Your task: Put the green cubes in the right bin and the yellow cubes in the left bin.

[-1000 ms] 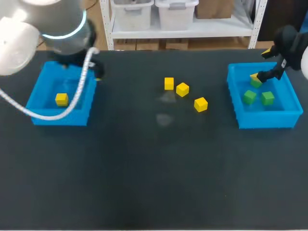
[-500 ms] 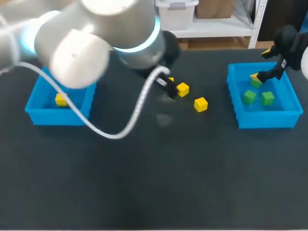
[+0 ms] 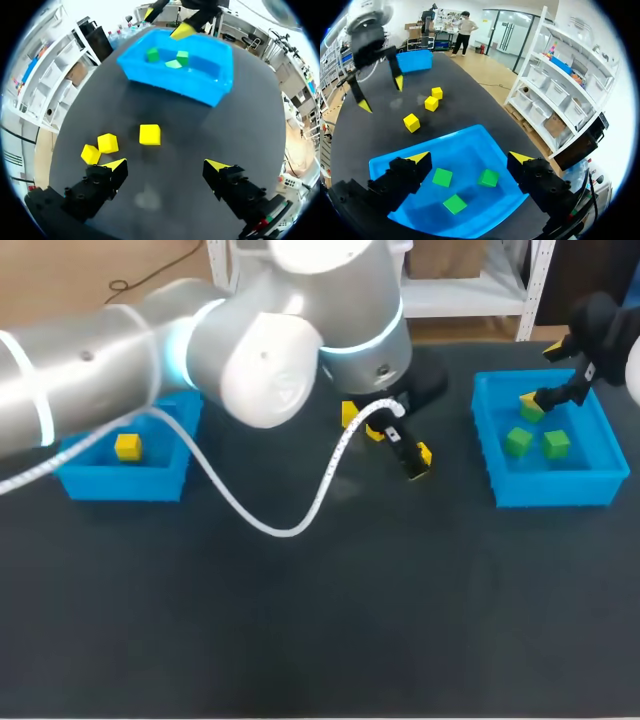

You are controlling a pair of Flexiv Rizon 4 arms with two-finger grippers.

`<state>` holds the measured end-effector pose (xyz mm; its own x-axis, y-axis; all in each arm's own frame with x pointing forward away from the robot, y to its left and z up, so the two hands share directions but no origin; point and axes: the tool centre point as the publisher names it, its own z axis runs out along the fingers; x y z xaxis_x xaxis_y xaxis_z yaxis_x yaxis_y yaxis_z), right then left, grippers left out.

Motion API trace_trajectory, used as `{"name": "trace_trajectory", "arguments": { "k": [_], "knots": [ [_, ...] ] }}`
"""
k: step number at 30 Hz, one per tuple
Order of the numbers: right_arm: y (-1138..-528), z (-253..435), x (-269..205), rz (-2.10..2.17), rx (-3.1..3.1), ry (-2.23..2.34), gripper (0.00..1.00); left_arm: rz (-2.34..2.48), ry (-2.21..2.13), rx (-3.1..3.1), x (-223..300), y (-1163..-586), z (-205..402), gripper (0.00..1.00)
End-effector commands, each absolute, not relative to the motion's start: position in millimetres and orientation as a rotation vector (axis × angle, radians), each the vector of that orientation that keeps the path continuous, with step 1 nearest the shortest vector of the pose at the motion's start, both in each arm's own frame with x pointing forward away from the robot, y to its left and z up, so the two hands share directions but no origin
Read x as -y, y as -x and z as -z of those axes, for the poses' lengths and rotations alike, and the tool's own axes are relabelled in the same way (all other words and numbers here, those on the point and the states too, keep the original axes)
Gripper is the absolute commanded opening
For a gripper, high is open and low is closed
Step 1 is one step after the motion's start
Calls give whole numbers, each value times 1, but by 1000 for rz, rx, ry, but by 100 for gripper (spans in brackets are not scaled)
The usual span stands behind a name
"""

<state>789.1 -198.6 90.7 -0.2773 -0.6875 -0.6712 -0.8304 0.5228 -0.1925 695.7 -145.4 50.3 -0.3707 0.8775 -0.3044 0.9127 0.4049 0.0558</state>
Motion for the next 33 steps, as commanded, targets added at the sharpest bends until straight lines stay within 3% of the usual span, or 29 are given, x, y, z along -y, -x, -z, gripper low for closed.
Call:
{"name": "trace_trajectory", "arguments": {
  "k": [1, 17, 18, 19, 20, 33],
  "knots": [
    [-788, -91, 199, -252, -2041, 1230, 100, 177, -1595, -2449, 170, -723, -24, 100],
    [-788, -91, 199, -252, -2041, 1230, 100, 101, -1605, -2509, 180, -740, 2, 100],
    [-788, -91, 199, -252, -2041, 1230, 100, 92, -1607, -2507, 179, -739, 5, 89],
    [-788, -91, 199, -252, -2041, 1230, 100, 64, -1605, -2507, 179, -740, 7, 33],
    [-788, -91, 199, -252, -2041, 1230, 100, 49, -1604, -2508, 178, -739, 9, 0],
    [-788, -91, 199, -252, -2041, 1230, 100, 89, -1424, -2516, 149, -745, -9, 0]
  ]
}}
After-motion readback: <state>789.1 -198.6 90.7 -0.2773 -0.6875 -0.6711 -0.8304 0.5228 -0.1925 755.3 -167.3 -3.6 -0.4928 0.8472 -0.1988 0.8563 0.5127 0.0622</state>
